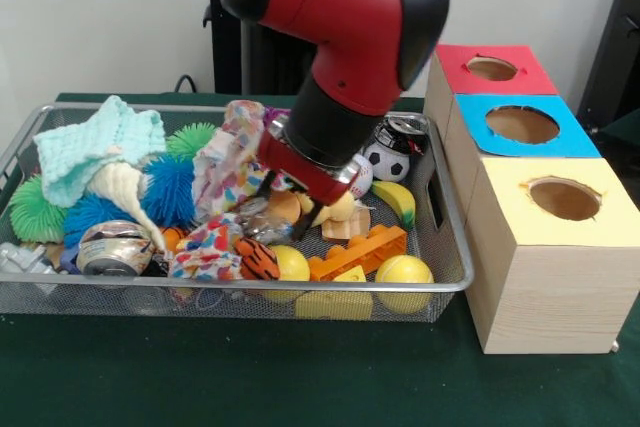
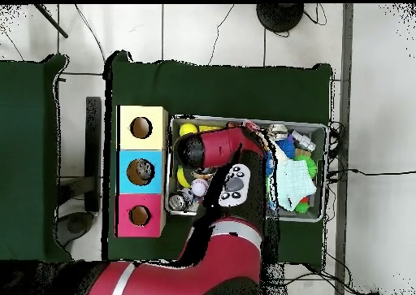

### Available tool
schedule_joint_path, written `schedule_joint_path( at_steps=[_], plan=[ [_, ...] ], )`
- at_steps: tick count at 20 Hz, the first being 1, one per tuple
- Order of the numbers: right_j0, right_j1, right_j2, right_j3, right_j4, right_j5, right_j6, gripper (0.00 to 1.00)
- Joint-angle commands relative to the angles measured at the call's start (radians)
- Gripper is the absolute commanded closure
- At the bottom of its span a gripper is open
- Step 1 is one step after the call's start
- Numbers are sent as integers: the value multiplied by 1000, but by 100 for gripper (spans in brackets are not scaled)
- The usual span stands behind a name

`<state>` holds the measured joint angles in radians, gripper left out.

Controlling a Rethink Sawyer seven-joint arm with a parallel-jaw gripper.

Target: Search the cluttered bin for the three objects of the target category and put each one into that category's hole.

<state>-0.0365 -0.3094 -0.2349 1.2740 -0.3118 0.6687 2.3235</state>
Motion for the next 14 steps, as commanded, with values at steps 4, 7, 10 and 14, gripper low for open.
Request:
schedule_joint_path(
  at_steps=[4,7,10,14],
  plan=[
    [-78,-34,46,39,-79,58,-131,0],
    [-67,-24,34,40,-93,31,-90,0],
    [-73,-28,43,58,-89,-10,-56,0],
    [-95,-31,79,80,-64,-44,-45,0]
  ],
)
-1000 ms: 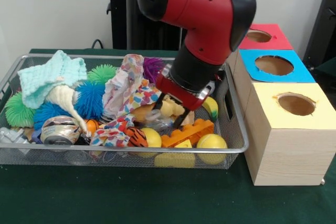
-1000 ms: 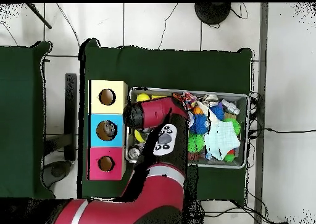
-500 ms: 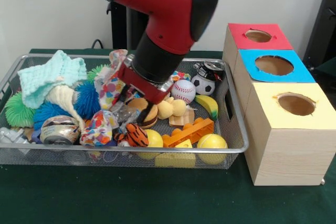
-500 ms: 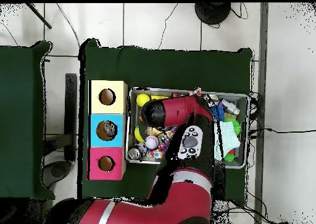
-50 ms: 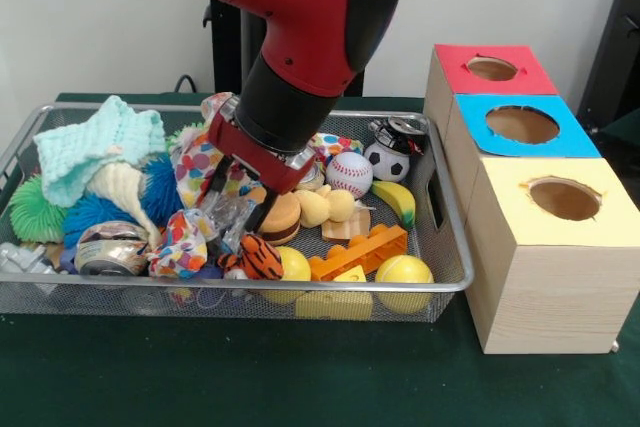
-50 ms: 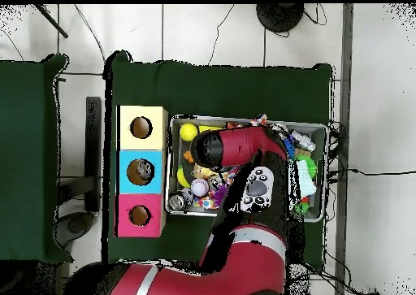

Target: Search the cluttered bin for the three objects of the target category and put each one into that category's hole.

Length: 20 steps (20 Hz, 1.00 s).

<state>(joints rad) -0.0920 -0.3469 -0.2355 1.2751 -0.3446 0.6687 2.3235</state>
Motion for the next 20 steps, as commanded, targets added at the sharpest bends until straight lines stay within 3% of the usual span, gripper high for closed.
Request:
schedule_joint_path(
  at_steps=[1,11,16,17,20],
  plan=[
    [-39,10,83,76,-29,-42,-45,0],
    [-79,9,148,136,9,-108,-13,0],
    [-111,0,190,159,14,-117,-39,0],
    [-122,-2,205,163,11,-112,-47,100],
    [-139,-6,223,171,20,-104,-56,100]
  ],
)
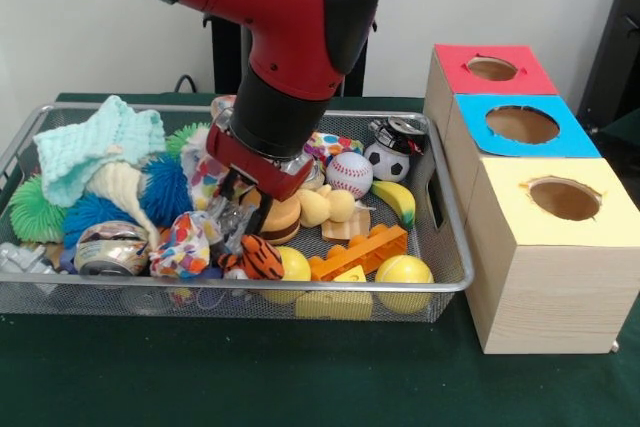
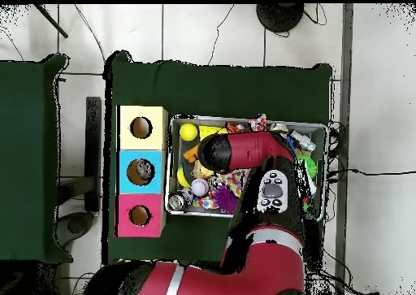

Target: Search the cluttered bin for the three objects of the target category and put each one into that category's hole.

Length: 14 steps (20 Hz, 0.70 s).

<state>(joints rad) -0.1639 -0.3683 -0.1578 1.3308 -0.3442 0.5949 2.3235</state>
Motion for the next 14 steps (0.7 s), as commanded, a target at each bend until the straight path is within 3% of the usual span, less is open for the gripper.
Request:
schedule_joint_path(
  at_steps=[1,4,14],
  plan=[
    [-59,16,136,114,20,-30,-35,100],
    [-31,23,111,90,34,15,18,100],
    [-46,-27,153,71,96,143,-27,100]
  ],
)
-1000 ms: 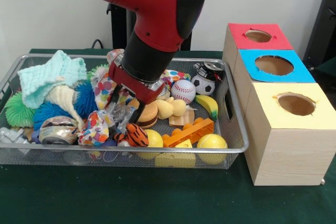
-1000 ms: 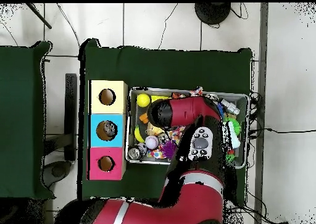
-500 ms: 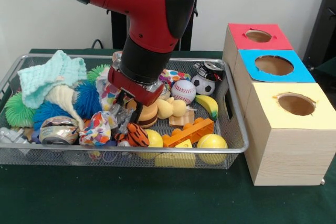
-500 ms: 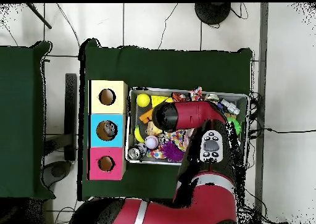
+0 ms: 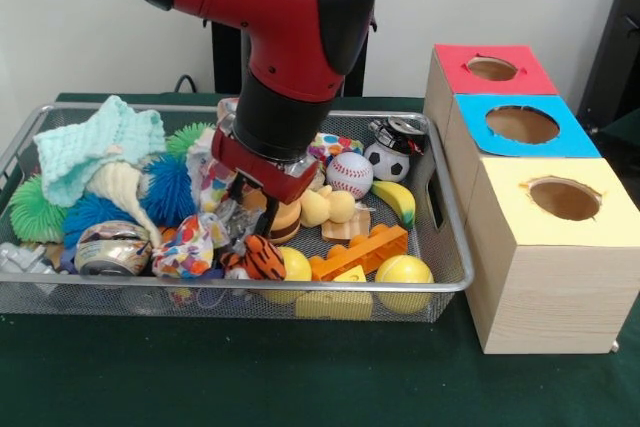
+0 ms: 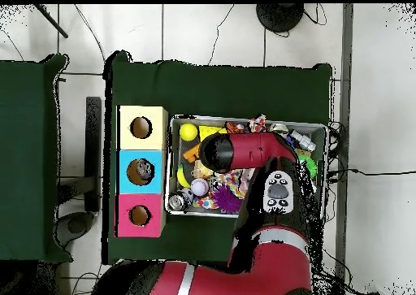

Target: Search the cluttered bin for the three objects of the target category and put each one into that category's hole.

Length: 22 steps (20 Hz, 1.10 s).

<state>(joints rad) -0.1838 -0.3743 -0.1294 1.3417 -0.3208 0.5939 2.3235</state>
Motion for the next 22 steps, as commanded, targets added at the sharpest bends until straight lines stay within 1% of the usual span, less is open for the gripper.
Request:
schedule_joint_path(
  at_steps=[1,3,5,8,10,14,19,22],
  plan=[
    [-22,-29,126,57,81,161,-25,100],
    [-10,-59,124,52,102,223,-23,100],
    [-5,-109,130,83,123,268,-32,100],
    [5,-172,130,119,145,310,-32,100],
    [-7,-192,153,140,169,320,-39,100],
    [-20,-220,191,183,208,284,-36,100],
    [-32,-227,230,215,215,232,-64,100],
    [-26,-224,247,237,218,193,-50,100]
  ],
)
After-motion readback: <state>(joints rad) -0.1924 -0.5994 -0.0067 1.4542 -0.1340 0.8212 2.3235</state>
